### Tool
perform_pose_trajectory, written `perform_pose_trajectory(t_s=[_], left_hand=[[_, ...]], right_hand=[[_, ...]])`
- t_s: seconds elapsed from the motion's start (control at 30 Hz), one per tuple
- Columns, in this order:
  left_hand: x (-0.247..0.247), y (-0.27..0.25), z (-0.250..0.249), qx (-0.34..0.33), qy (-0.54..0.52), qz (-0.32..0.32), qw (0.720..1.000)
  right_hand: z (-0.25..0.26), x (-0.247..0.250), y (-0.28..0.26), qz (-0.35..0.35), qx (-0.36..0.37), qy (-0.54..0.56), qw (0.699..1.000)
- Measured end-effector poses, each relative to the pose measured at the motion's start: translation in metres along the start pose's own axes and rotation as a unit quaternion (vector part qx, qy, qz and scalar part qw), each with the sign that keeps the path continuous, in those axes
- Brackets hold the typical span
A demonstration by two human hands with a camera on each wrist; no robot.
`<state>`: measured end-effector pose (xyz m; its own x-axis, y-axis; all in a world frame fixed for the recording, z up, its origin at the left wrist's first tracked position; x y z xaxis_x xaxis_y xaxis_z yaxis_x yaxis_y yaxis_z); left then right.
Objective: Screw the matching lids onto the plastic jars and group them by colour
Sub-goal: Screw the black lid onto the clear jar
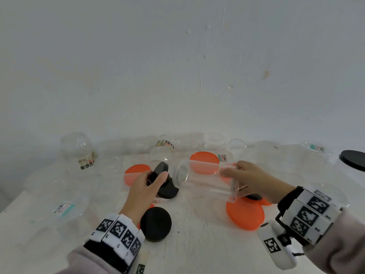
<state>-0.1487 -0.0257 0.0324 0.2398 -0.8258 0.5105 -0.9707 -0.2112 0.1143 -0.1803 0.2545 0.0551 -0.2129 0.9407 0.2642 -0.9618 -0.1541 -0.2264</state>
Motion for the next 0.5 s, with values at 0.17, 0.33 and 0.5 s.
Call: perform_pose_trajectory(t_s=[0.17,0.33,0.5], left_hand=[[0.006,0.001,-0.002,0.002,-0.023,-0.002,1.000],[0.010,0.005,-0.007,0.000,-0.043,-0.009,0.999],[0.010,0.009,-0.014,-0.002,-0.042,-0.017,0.999]], right_hand=[[-0.031,-0.038,-0.007,0.111,-0.114,0.171,0.972],[-0.056,-0.059,-0.005,0.111,-0.146,0.220,0.958],[-0.058,-0.067,0.006,0.077,-0.122,0.125,0.982]])
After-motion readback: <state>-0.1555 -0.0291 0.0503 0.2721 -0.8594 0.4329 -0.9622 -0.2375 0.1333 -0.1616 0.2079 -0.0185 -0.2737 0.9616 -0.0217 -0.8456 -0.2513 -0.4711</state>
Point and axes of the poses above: each hand's wrist, its own y-axis towards the middle knuckle, its own x-axis out of the back of the hand, z = x × y, the point moved 8 cm from there along y, towards the middle knuckle, and after that the axes turned 11 degrees about y, right-handed, at the moved point
